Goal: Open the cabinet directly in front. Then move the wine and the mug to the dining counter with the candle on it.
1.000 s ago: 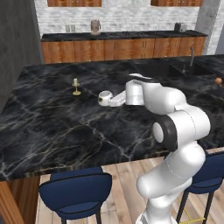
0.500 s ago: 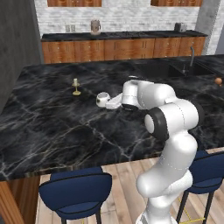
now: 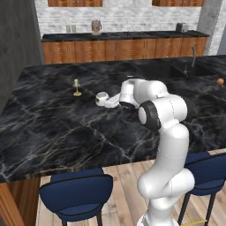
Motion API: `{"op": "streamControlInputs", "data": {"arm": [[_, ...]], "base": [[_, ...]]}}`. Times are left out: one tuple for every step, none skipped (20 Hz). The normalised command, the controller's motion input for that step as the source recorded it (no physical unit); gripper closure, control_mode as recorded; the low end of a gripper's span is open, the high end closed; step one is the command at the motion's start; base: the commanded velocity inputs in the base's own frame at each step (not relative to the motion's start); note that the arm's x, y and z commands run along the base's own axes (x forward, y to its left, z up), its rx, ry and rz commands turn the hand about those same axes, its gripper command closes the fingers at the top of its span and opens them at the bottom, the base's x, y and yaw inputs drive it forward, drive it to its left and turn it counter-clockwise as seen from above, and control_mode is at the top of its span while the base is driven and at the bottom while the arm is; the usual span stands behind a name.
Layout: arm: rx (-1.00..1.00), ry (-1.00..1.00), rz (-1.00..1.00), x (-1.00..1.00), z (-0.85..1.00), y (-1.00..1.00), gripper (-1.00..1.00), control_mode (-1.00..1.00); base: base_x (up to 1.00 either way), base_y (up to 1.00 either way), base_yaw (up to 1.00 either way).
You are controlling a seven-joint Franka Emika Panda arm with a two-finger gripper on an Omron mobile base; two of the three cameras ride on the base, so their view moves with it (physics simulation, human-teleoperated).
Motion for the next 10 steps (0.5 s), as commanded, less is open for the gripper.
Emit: {"op": "streamControlInputs", "data": {"arm": [[0.09, 0.0, 0.0, 0.28, -0.22, 0.0, 1.0, -1.0], [0.15, 0.0, 0.0, 0.17, -0.22, 0.0, 1.0, -1.0], [0.12, 0.0, 0.0, 0.04, -0.18, 0.0, 1.0, -1.0], [0.1, 0.0, 0.0, 0.09, -0.26, 0.0, 1.0, -1.0], [0.11, 0.0, 0.0, 0.03, -0.34, 0.0, 1.0, -1.0], [0.1, 0.0, 0.0, 0.04, -0.39, 0.0, 1.0, -1.0], [0.05, 0.0, 0.0, 0.09, -0.37, 0.0, 1.0, -1.0], [0.0, 0.0, 0.0, 0.09, -0.37, 0.0, 1.0, -1.0], [0.0, 0.0, 0.0, 0.09, -0.34, 0.0, 1.0, -1.0], [0.0, 0.0, 0.0, 0.11, -0.38, 0.0, 1.0, -1.0]], "base": [[0.0, 0.0, 0.0], [0.0, 0.0, 0.0], [0.0, 0.0, 0.0], [0.0, 0.0, 0.0], [0.0, 0.0, 0.0], [0.0, 0.0, 0.0], [0.0, 0.0, 0.0], [0.0, 0.0, 0.0], [0.0, 0.0, 0.0], [0.0, 0.0, 0.0]]}}
